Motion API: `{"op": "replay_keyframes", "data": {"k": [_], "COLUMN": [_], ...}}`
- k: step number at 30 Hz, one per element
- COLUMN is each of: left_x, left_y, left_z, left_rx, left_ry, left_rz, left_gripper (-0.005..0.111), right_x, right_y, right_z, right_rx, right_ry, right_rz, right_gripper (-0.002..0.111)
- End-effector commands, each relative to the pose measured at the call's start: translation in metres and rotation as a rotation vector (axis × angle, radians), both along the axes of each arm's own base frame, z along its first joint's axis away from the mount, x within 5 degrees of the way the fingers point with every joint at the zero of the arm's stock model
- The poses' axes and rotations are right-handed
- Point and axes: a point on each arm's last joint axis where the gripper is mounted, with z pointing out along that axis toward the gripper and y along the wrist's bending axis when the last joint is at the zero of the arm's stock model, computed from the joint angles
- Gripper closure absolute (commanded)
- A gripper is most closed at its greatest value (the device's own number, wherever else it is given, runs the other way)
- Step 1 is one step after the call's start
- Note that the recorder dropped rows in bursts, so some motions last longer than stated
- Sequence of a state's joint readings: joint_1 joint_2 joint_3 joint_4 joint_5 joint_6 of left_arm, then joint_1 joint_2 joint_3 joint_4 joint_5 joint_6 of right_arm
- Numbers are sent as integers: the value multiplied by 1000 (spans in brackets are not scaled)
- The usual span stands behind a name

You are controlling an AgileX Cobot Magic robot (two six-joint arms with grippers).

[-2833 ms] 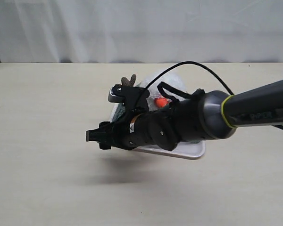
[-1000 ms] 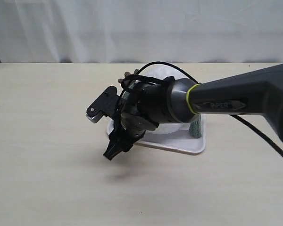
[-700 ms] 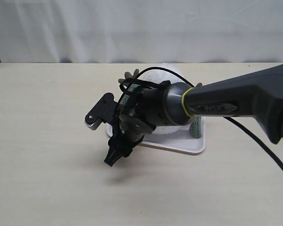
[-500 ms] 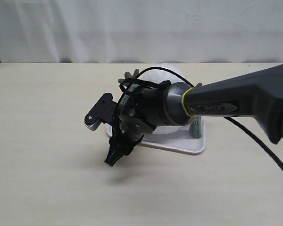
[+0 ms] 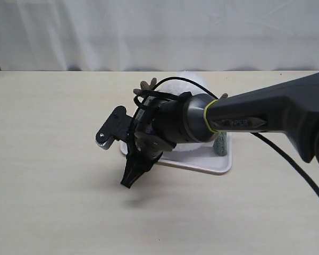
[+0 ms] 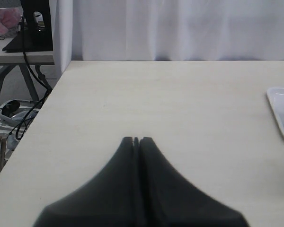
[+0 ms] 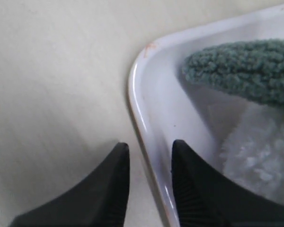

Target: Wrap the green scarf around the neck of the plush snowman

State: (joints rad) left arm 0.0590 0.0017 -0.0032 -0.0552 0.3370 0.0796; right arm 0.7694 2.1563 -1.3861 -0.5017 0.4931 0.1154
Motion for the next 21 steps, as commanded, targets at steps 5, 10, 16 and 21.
{"op": "replay_keyframes", "data": {"k": [5, 10, 16, 21], "left_x": [0, 0, 0, 0], "left_y": [0, 0, 0, 0], "left_z": [0, 0, 0, 0], "left_rx": [-1, -1, -1, -1], "left_ry": [-12, -12, -12, -12], "left_rz": [6, 6, 6, 6], "left_gripper": [107, 107, 107, 107], "right_x": [-2, -12, -26, -43], "right_y": [1, 8, 11, 11], "right_z": [-16, -17, -13, 3], "right_rx": [-46, -115, -220, -266], "right_ry": [27, 33, 62, 176], "right_rz": [11, 101, 173, 340], "right_gripper": [89, 104, 104, 104]}}
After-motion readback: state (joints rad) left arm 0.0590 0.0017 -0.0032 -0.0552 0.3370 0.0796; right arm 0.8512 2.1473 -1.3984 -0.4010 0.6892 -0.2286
